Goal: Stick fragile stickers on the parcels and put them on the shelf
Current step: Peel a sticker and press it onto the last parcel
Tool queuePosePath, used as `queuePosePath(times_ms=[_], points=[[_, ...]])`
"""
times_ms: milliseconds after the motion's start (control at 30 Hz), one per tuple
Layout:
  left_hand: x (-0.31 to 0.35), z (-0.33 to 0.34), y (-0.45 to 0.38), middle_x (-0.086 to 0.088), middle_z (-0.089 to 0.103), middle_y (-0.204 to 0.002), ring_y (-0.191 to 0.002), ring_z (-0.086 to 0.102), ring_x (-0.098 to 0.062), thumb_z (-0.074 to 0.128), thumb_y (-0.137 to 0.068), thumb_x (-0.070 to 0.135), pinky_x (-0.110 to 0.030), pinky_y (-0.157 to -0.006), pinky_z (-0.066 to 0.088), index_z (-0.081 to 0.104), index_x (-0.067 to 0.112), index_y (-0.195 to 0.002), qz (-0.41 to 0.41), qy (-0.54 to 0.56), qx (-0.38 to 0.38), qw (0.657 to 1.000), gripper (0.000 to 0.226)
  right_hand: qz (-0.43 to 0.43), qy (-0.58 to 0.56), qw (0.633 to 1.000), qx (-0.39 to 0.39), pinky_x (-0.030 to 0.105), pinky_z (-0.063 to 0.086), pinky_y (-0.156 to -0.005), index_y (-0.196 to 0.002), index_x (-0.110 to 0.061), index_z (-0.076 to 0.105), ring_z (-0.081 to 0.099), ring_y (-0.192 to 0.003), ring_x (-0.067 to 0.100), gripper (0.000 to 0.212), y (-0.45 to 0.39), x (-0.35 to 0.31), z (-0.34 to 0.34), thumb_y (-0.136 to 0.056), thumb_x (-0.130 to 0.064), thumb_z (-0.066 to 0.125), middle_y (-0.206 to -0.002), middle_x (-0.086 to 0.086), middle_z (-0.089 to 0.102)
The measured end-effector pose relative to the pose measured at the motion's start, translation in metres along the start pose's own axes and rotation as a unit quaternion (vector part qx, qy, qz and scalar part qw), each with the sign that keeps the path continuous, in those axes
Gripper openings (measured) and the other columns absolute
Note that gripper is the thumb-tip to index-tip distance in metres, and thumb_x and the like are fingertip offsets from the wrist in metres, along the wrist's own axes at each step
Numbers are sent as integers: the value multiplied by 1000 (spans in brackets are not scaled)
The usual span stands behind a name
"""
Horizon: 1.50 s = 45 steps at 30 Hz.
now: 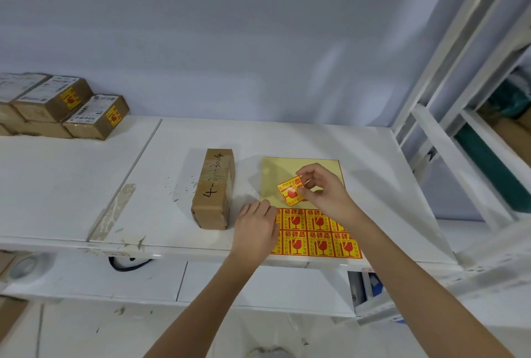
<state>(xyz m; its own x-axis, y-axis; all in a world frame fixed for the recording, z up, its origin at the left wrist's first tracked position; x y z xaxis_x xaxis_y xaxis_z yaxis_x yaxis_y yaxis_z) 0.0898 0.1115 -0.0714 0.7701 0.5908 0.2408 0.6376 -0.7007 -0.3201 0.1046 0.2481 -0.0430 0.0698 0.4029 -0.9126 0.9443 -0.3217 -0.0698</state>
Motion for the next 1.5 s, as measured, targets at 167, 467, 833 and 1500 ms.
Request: queuePosePath(times_ms=[167, 467, 833, 1500], points=[[-3, -27, -5, -9, 61, -99, -90, 58, -24, 58, -86, 12, -34, -72, 49, 58, 4, -107, -93, 83, 53, 991, 22, 4, 4, 1000, -15, 17, 51, -67, -115, -24, 55, 60, -85, 10, 38, 5, -12, -6, -85, -1, 64, -93, -2, 64], [-7, -56, -22, 3, 64, -97, -85, 60, -10, 54, -93, 34, -29, -73, 51, 60, 16, -101, -164, 285, 61, 943, 21, -47, -27, 998, -35, 28, 53, -74, -114, -24, 55, 60, -79, 11, 42, 13, -51, -3, -83, 3, 65, -91, -4, 67], [-14, -87, -16, 7, 64, -79, -73, 58, -6, 58, -92, 22, -11, -61, 42, 64, 17, -88, -198, 334, 143, 910, 9, -3, -96, 994, 51, 22, 56, -70, -103, -17, 58, 62, -93, 10, 24, 23, -36, -6, -82, -15, 70, -100, -4, 63], [-118, -131, -10, 0, 70, -85, -75, 60, -10, 60, -91, 22, -8, -62, 41, 73, 9, -91, -252, 309, 166, 902, 19, 42, -135, 988, 54, 15, 51, -56, -85, -12, 63, 59, -69, 9, 5, -12, -85, 76, -90, -11, 61, -78, 1, 62]])
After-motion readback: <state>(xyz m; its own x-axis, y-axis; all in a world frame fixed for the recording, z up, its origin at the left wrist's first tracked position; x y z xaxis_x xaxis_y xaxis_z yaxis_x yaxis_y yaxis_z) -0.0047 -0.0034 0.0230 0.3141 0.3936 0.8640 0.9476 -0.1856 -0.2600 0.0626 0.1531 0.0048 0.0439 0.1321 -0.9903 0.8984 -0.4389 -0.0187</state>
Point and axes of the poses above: each hand's wrist, its own y-axis away from the middle knuckle, its own z-axis out of the palm, x = y × z, the point moved 10 cm from there along -y, towards the middle knuckle
